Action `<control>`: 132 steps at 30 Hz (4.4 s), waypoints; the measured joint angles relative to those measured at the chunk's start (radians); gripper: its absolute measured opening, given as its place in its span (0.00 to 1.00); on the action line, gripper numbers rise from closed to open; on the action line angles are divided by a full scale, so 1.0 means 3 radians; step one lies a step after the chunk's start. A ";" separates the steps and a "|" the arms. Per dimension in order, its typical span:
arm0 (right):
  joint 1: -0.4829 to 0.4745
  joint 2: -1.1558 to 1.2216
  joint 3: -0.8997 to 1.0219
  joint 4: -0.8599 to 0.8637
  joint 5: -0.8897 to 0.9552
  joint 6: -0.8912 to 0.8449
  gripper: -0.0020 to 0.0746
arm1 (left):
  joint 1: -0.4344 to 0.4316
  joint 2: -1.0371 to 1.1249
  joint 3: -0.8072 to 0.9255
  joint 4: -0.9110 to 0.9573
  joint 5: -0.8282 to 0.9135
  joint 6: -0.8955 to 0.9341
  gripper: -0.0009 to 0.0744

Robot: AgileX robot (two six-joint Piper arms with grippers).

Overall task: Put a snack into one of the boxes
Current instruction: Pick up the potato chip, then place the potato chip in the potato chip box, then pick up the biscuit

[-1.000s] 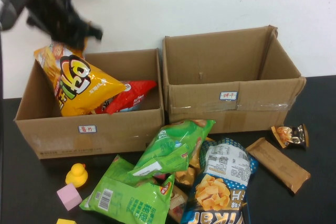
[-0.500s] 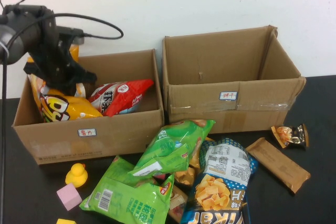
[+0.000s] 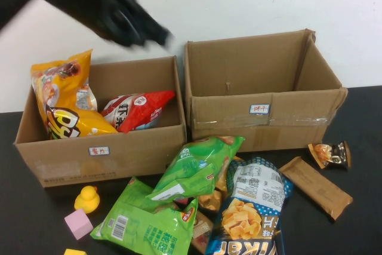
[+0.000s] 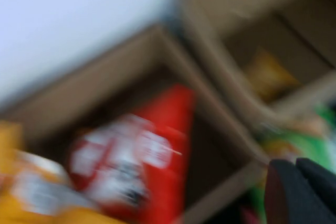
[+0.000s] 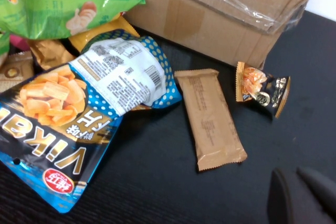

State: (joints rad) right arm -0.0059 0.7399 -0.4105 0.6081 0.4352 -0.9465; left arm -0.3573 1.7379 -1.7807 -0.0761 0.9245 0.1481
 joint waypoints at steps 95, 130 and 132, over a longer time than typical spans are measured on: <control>0.0000 0.0000 0.0000 0.0296 0.0082 -0.0086 0.03 | -0.0746 0.0351 0.1204 0.4265 -0.1270 -0.3894 0.52; 0.0000 0.2659 -0.0528 0.2223 -0.0194 -0.3211 0.82 | -0.0731 -0.3025 0.3887 0.1563 -0.2263 -0.1814 0.01; 0.0000 0.2889 -0.0659 0.2245 -0.0332 -0.3404 0.83 | -0.0731 -0.3179 0.4079 0.1622 -0.2289 -0.1814 0.01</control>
State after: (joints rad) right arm -0.0059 1.6066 -0.6081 1.2816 0.3355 -1.9678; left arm -0.5767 0.7843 -0.5570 0.4105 0.2377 -0.3960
